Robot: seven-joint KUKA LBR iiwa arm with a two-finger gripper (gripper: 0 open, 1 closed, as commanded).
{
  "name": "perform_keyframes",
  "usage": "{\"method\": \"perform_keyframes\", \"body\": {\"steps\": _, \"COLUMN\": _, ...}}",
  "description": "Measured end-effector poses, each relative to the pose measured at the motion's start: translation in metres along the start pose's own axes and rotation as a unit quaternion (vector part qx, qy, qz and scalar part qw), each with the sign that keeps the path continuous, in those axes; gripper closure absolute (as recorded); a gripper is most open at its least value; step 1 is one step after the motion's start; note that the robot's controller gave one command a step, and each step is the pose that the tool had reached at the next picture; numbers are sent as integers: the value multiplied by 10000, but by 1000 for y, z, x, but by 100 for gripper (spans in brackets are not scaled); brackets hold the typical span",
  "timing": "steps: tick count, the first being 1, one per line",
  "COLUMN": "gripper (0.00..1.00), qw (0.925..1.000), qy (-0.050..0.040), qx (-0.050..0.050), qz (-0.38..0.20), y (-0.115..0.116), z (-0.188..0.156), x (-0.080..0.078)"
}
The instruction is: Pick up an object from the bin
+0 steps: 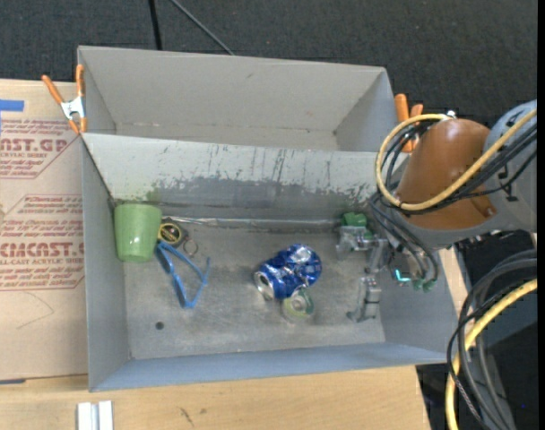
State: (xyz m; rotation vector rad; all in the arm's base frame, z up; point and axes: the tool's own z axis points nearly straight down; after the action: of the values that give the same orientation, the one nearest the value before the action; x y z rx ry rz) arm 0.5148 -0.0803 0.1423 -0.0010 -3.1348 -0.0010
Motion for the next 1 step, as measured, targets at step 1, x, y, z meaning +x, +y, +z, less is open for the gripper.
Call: {"method": "perform_keyframes", "body": {"steps": 1, "gripper": 0, "qw": 10000, "qy": -14, "qx": -16, "qz": 33, "y": 83, "z": 76, "x": -24}}
